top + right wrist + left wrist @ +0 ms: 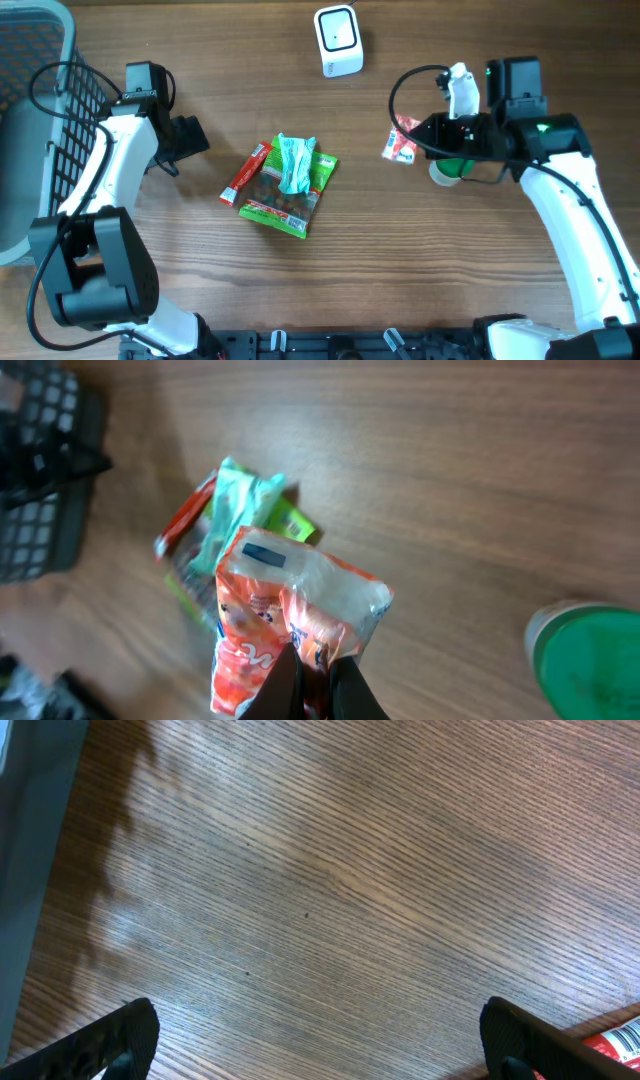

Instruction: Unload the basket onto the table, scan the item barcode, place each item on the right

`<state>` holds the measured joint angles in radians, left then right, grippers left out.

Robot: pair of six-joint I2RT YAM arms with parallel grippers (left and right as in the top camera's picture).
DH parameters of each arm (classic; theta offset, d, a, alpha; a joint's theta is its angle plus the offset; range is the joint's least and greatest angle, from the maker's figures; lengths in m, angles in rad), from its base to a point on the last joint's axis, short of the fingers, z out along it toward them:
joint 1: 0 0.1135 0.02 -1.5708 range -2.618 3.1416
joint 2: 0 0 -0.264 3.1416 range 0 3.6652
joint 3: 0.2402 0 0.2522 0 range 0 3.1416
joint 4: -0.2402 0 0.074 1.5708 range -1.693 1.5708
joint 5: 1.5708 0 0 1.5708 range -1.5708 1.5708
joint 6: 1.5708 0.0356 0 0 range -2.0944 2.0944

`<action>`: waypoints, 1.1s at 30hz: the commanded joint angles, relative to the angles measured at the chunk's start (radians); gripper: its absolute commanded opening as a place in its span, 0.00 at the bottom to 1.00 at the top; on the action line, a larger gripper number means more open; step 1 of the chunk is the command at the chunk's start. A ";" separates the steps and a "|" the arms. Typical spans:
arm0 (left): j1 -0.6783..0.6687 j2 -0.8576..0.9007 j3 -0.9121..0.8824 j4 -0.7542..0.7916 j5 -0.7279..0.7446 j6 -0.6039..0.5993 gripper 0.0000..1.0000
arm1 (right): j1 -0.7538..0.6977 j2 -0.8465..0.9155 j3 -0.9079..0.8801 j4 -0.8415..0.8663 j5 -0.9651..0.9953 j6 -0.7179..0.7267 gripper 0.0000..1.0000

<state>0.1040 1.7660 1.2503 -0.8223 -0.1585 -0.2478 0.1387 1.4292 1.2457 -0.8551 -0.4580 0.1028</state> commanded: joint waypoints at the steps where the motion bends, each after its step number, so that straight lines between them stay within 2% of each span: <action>1: 0.005 -0.016 0.014 0.000 0.005 0.009 1.00 | 0.028 -0.013 0.023 0.000 0.190 0.085 0.04; 4: 0.005 -0.016 0.014 0.000 0.005 0.009 1.00 | 0.027 -0.013 0.148 -0.071 0.238 0.138 0.04; 7: 0.005 -0.016 0.014 0.000 0.005 0.009 1.00 | 0.028 0.031 0.369 -0.229 0.261 0.136 0.04; 10: 0.005 -0.016 0.014 0.000 0.005 0.009 1.00 | 0.028 0.153 0.684 -0.423 0.321 0.135 0.04; 13: 0.005 -0.016 0.014 0.000 0.005 0.009 1.00 | 0.057 0.281 0.891 -0.499 0.415 0.134 0.04; 14: 0.005 -0.016 0.014 0.000 0.005 0.009 1.00 | 0.110 0.344 0.907 -0.425 0.538 0.129 0.04; 17: 0.005 -0.016 0.014 0.000 0.005 0.008 1.00 | 0.183 0.417 0.907 -0.299 0.652 0.027 0.04; 21: 0.005 -0.016 0.014 0.000 0.005 0.009 1.00 | 0.315 0.537 0.907 -0.080 0.953 -0.098 0.04; 25: 0.005 -0.016 0.014 0.000 0.005 0.009 1.00 | 0.406 0.672 0.907 0.116 1.189 -0.375 0.04; 27: 0.005 -0.016 0.014 0.000 0.005 0.009 1.00 | 0.425 0.724 0.906 0.187 1.258 -0.431 0.04; 30: 0.005 -0.016 0.014 0.000 0.005 0.009 1.00 | 0.440 0.832 0.906 0.344 1.318 -0.624 0.04; 33: 0.005 -0.016 0.014 0.000 0.005 0.009 1.00 | 0.440 0.915 0.906 0.447 1.354 -0.758 0.04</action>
<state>0.1040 1.7660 1.2503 -0.8219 -0.1577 -0.2478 0.5781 2.2654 2.1399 -0.4522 0.7986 -0.4538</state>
